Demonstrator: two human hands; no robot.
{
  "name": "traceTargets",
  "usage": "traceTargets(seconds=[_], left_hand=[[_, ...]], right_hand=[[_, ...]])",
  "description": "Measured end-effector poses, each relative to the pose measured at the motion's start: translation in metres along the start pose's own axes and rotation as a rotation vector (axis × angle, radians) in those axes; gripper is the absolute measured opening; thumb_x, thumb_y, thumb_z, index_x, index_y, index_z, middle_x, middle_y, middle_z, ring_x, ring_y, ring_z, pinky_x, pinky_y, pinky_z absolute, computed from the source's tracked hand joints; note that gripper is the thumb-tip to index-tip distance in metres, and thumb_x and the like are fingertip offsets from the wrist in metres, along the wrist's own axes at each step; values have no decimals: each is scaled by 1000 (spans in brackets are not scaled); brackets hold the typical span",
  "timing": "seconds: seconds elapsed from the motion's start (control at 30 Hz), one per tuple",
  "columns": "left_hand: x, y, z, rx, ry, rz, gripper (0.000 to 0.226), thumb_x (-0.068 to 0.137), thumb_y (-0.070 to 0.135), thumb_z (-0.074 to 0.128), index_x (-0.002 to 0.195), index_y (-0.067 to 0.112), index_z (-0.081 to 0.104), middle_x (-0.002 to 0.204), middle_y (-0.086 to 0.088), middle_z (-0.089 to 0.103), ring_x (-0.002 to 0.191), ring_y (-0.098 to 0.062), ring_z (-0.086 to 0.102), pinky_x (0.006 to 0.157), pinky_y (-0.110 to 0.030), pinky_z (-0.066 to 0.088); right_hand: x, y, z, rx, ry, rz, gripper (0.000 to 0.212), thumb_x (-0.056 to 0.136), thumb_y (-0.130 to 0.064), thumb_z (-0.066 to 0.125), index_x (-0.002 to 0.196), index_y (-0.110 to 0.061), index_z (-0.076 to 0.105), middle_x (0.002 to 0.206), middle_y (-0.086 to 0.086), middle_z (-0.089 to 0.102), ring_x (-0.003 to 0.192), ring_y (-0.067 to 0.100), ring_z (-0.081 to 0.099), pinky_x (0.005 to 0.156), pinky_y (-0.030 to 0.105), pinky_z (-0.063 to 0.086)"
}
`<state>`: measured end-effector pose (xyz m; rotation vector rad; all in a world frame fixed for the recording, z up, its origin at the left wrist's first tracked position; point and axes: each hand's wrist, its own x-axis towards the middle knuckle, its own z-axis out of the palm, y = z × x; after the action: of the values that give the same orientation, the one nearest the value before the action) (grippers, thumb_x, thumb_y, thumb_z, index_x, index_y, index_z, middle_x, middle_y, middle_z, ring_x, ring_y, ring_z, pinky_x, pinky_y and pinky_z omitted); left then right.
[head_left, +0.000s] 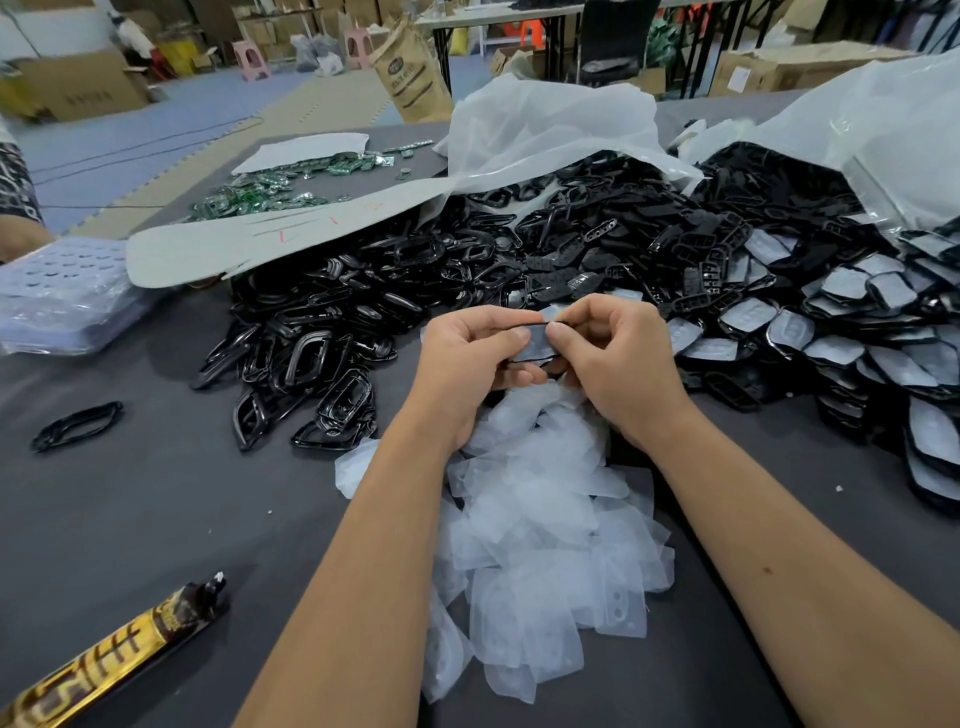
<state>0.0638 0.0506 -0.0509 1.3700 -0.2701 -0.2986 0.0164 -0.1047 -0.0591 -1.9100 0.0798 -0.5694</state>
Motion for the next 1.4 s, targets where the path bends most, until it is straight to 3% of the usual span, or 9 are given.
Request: traceTargets(seconds=[0.1,0.2,0.43,0.6,0.83,1.03,1.13,1.3,1.4], left_hand=[[-1,1,-1,-4,17,7,25,95,-9,60,100,6,80,84,-18,76,53,-19,68,52,-18,54],[-1,2,1,-50,51,-5,24,95,-10,59,105,0,78,93,-15,77,52,-16,68,52,-16,54],[1,9,-8,-266,81,-74,21,100,-1,57,113,-10,72,89,-14,75,55,-6,64,51,-9,50],[1,12,-4,-466,24,-115,38,99,26,63,109,-11,67,109,-24,69,73,-16,73,65,-17,59],[2,3,-2,-218,17,-12,15,100,3,62,102,7,77,88,-5,75,67,-9,63,64,-17,56],[2,2,-1,-170,51,25,15,101,6,62,108,3,75,97,-13,72,82,-14,64,72,-21,57],[3,1,1,-111,61,43,15,102,8,62,109,5,75,90,-11,71,77,-14,64,69,-22,57],[4,-1,3,0,92,64,14,103,11,61,106,10,74,75,-2,66,65,-8,61,59,-20,53],[3,-2,2,46,62,74,16,106,14,57,104,9,72,74,3,71,65,-6,66,61,-20,54]], right_hand=[[-1,-2,0,-10,-17,-49,1,96,-12,70,97,-14,70,65,4,73,62,28,71,69,52,60],[-3,-6,1,-70,-17,-147,6,98,-13,68,104,-15,67,64,4,71,62,29,68,65,45,57],[-5,-11,1,-132,-87,-289,19,90,-17,82,108,-13,78,103,1,66,77,17,64,79,22,51],[-3,-9,0,-45,46,-229,4,91,-14,80,87,-14,78,94,4,62,78,14,59,74,22,50],[3,-5,-8,367,-111,103,16,94,-16,75,80,-10,76,72,4,64,54,16,54,49,26,45],[7,-1,-10,552,-263,183,20,96,-5,68,98,-18,82,85,3,76,74,12,68,69,23,55],[7,1,-11,581,-267,177,31,93,3,69,95,-24,84,81,1,77,73,11,71,71,20,57],[7,5,-9,541,-215,146,30,87,7,75,113,-8,76,87,10,78,76,17,74,73,24,59],[6,5,-8,507,-180,106,32,83,6,79,107,-17,77,85,9,78,77,17,74,74,26,61]])
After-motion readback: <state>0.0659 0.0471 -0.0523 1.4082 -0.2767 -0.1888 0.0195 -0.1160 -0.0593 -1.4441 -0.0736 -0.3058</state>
